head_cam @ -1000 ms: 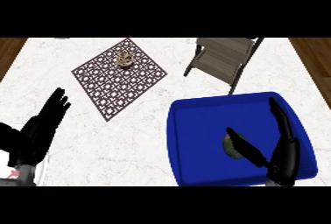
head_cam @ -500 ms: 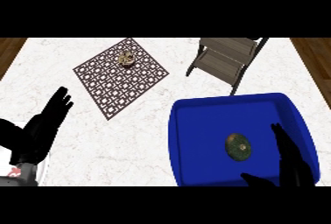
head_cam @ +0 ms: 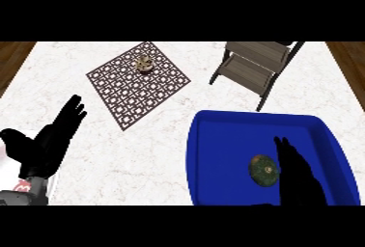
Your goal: Pick the squash from the tray and place it in the tiered basket
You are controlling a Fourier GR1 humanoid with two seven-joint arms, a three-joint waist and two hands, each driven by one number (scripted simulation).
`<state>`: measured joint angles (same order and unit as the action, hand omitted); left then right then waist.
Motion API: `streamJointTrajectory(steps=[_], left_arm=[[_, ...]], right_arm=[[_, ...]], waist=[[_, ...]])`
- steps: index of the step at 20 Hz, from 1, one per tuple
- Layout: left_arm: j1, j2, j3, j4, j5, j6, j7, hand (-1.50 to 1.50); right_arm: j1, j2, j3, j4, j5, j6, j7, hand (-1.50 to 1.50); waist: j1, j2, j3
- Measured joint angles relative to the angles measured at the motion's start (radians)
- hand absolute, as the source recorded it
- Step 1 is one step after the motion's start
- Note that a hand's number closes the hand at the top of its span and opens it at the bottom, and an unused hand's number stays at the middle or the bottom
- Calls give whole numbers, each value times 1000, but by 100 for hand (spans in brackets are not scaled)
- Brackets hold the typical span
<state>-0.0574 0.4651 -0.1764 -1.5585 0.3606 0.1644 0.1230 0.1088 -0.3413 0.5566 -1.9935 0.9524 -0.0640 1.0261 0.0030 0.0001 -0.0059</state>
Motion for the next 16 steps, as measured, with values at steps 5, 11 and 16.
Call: streamJointTrajectory(steps=[5,11,16], left_arm=[[-20,-9,16,18,0,-23,13,0],[-15,-28,33,23,-19,-34,9,0],[-5,-36,66,26,-30,-68,9,0]], right_arm=[[-105,134,7,69,87,79,73,-150],[-138,203,-63,185,118,108,61,-150],[-107,221,-99,284,164,73,15,-150]], waist=[[2,0,3],[0,0,5],[-2,0,6]])
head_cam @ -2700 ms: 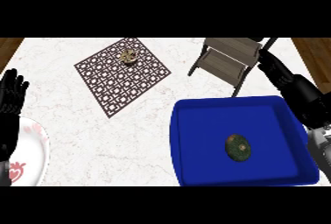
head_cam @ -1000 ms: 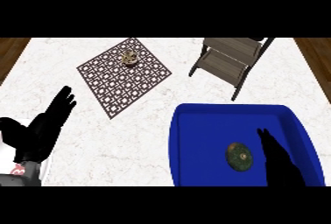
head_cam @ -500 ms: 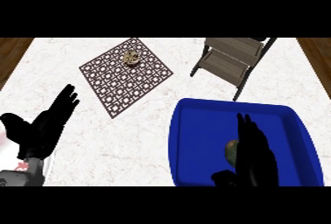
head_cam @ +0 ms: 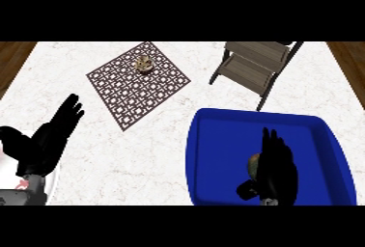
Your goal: Pick the squash from the tray and place it in the tiered basket
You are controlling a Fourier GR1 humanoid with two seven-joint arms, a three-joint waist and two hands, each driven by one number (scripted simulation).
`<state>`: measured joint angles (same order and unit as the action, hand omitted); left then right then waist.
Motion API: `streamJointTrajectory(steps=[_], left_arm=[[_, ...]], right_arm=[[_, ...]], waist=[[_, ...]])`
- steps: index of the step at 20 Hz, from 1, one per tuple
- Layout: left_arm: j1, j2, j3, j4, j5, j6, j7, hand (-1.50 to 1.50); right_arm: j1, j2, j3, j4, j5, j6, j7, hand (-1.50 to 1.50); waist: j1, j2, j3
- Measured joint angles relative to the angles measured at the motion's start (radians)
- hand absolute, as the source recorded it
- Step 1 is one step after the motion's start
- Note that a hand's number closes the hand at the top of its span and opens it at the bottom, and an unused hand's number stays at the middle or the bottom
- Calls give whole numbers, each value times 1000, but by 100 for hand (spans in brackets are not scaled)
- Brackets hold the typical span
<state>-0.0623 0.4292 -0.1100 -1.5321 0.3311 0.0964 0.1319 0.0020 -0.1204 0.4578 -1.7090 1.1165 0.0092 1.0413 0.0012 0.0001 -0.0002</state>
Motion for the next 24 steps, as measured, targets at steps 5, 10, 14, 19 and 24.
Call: streamJointTrajectory(steps=[5,10,14,19,24], left_arm=[[-1,-31,12,-11,-31,-8,19,0],[-5,-61,40,-7,-66,-36,29,0],[-18,-87,54,17,-88,-43,26,0],[-17,-85,70,-19,-94,-55,61,0],[6,-101,74,-42,-108,-63,64,0]], right_arm=[[8,2,-45,77,53,-58,-42,-150],[13,-3,-89,99,81,-72,-69,-150],[29,17,-98,106,54,-38,-81,150],[22,26,-106,137,10,2,-113,150],[-12,11,-105,182,22,32,-146,150]], waist=[[-1,0,0],[-1,0,0],[-3,-1,-1],[0,-8,-7],[1,-13,-11]])
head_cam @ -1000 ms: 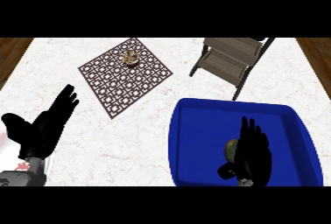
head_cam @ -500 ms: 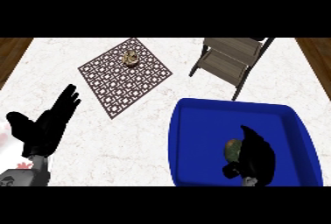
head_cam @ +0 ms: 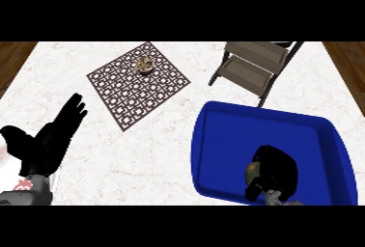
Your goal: Pick the squash from the tray and place it in the tiered basket
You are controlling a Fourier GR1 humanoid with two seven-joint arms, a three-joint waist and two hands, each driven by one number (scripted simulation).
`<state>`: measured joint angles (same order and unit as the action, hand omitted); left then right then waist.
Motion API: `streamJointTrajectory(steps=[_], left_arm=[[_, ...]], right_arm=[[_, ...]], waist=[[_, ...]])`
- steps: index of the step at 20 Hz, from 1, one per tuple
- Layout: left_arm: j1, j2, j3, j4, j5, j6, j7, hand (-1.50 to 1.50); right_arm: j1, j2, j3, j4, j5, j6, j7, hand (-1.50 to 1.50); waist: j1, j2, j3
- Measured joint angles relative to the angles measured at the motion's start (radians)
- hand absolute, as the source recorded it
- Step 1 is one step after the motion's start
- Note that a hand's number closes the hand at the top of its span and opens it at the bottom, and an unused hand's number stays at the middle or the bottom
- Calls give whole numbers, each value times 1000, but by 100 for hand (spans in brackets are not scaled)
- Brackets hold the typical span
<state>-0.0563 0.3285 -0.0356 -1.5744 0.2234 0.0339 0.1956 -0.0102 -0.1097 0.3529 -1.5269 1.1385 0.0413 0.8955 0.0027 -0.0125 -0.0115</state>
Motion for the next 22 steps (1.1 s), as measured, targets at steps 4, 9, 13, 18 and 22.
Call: streamJointTrajectory(steps=[4,9,13,18,22], left_arm=[[4,-5,9,-4,-10,-6,1,0],[24,-6,19,1,-10,-3,-4,0],[23,-9,19,-2,-17,3,-4,0],[13,-18,15,1,-25,9,1,0],[21,-18,15,-7,-21,0,4,0]], right_arm=[[5,-64,-18,-41,-1,39,-39,150],[0,-347,-231,-152,-196,199,-253,150],[-34,-543,-443,-163,-337,240,-439,150],[-126,-629,-676,-170,-516,212,-585,150],[-218,-643,-811,-200,-672,221,-623,150]], waist=[[-3,2,3],[-25,4,8],[-30,5,11],[-32,5,12],[-22,4,11]])
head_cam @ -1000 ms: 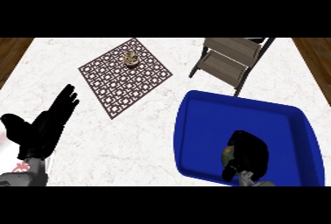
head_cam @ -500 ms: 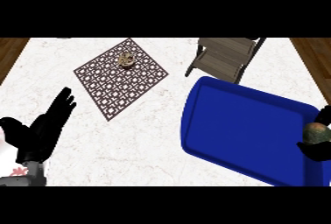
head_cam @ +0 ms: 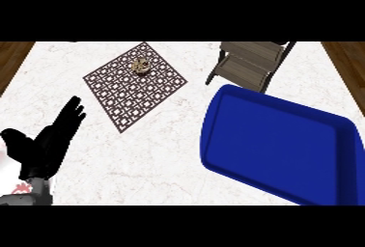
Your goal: Pick the squash from the tray and place it in the tiered basket
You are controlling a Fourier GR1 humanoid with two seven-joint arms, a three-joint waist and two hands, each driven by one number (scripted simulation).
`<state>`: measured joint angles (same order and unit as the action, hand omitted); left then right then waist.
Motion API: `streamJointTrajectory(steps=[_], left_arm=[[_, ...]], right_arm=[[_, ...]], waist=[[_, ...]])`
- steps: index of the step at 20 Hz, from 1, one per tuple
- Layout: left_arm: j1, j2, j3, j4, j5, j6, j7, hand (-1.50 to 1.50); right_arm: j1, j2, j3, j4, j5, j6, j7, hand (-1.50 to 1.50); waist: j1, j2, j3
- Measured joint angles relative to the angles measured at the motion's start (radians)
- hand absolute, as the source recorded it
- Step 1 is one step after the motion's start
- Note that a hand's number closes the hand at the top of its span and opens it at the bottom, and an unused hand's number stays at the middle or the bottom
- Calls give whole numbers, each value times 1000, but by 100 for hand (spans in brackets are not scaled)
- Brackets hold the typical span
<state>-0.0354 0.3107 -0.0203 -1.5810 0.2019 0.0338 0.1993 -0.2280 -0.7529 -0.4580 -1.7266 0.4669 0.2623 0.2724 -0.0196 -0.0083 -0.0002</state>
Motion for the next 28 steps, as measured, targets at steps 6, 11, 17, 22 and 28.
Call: streamJointTrajectory(steps=[6,11,17,22,28], left_arm=[[-13,0,6,10,-2,-23,-3,0],[-34,-14,5,31,-19,-27,-6,0],[-64,-17,12,38,-16,-43,18,0],[-72,-22,19,36,-19,-50,21,0],[-55,-37,20,41,-35,-51,5,0]], right_arm=[[-157,-77,-83,-24,-184,111,84,150],[-327,-126,-21,-33,-286,183,248,150],[-583,-108,171,53,-272,155,385,150],[-758,-15,317,159,-195,97,465,150],[-912,81,404,315,-119,63,498,150]], waist=[[16,4,-1],[26,7,-1],[44,11,-2],[47,11,-2],[42,11,-2]])
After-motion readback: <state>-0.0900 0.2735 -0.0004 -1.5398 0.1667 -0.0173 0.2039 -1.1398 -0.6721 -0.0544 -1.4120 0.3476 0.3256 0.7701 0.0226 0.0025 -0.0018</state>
